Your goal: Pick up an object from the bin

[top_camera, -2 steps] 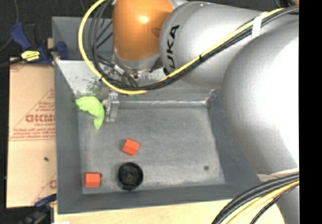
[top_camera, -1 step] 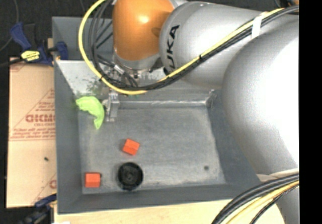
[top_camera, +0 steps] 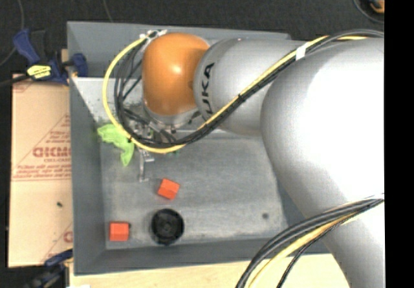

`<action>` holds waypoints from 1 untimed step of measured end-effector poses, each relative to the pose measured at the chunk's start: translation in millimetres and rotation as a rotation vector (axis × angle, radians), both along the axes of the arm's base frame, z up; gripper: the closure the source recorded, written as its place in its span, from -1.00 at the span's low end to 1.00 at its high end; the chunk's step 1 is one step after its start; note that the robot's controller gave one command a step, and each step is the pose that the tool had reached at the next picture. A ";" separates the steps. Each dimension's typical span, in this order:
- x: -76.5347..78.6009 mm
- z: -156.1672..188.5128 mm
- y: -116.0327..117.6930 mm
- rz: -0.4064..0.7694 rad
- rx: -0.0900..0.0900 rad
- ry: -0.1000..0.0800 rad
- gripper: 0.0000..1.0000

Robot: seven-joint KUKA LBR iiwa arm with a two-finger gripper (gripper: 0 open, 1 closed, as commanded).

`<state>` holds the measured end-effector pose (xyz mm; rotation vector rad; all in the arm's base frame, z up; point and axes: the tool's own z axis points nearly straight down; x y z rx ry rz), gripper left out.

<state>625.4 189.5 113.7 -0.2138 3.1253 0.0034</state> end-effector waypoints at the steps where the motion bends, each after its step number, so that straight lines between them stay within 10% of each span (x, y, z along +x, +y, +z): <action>1: 10.8 -35.8 17.0 0.079 0.002 0.001 1.00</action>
Offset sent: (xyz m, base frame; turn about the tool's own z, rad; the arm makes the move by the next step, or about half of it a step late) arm 0.0000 0.0000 0.0000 0.0000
